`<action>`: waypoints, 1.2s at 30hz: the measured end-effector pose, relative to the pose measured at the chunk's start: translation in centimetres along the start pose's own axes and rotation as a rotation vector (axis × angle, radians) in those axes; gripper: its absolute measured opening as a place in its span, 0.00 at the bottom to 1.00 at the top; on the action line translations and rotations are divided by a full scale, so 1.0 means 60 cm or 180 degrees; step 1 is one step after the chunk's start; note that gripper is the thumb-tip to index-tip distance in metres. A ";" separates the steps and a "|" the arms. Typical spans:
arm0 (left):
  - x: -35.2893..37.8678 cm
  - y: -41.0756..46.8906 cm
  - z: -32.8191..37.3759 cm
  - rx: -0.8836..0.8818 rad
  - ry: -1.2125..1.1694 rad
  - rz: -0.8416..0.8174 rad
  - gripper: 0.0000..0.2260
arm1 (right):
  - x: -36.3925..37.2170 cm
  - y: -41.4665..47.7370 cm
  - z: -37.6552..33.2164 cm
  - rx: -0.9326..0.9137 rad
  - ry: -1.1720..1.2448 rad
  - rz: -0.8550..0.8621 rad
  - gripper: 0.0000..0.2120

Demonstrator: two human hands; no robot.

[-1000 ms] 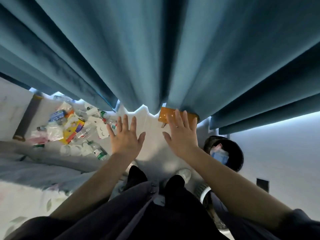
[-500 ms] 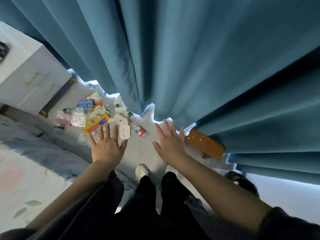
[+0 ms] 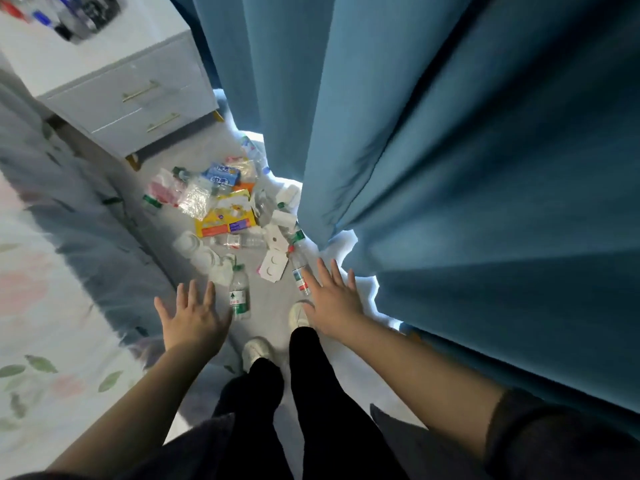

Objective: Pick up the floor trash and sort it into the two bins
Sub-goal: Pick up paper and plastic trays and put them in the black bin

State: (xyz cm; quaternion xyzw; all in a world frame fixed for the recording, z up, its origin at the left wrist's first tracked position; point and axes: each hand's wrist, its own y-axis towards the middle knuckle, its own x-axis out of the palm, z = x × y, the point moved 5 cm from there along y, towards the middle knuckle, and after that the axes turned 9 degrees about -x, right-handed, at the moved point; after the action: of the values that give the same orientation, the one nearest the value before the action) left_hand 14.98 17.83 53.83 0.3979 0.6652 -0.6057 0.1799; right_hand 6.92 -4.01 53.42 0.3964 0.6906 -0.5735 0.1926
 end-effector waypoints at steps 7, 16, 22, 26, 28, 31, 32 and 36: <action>0.089 0.224 -0.025 -0.0395 0.0009 -0.0385 0.30 | 0.050 0.259 0.019 -0.0229 -0.0379 -0.0389 0.32; 0.379 0.553 -0.025 -0.0504 -0.0091 -0.0765 0.33 | 0.359 0.587 0.060 -0.0254 -0.0984 -0.0884 0.38; 0.547 0.707 -0.007 -0.0258 0.0120 -0.0552 0.38 | 0.553 0.742 0.101 -0.0459 -0.1707 -0.1111 0.43; 0.594 0.776 0.017 -0.0179 0.0052 -0.0404 0.39 | 0.566 0.802 0.099 -0.0630 -0.2041 -0.0815 0.44; 0.611 0.803 0.031 -0.0092 -0.0033 -0.0281 0.41 | 0.593 0.831 0.113 -0.1024 -0.2194 -0.0853 0.43; 0.634 0.836 0.052 0.0098 -0.0104 -0.0077 0.44 | 0.614 0.872 0.131 -0.1022 -0.2507 -0.0999 0.46; 0.643 0.846 0.058 0.0155 -0.0130 -0.0023 0.46 | 0.627 0.880 0.137 -0.1013 -0.2607 -0.0986 0.47; 0.668 0.874 0.070 0.0241 -0.0395 0.0168 0.46 | 0.649 0.893 0.145 -0.1109 -0.2857 -0.0978 0.52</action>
State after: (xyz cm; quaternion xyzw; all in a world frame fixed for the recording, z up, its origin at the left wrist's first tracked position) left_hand 28.35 23.69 -10.66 0.3835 0.6187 -0.6489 0.2215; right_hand 22.61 1.97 -11.22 -0.0335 0.6755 -0.5854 0.4471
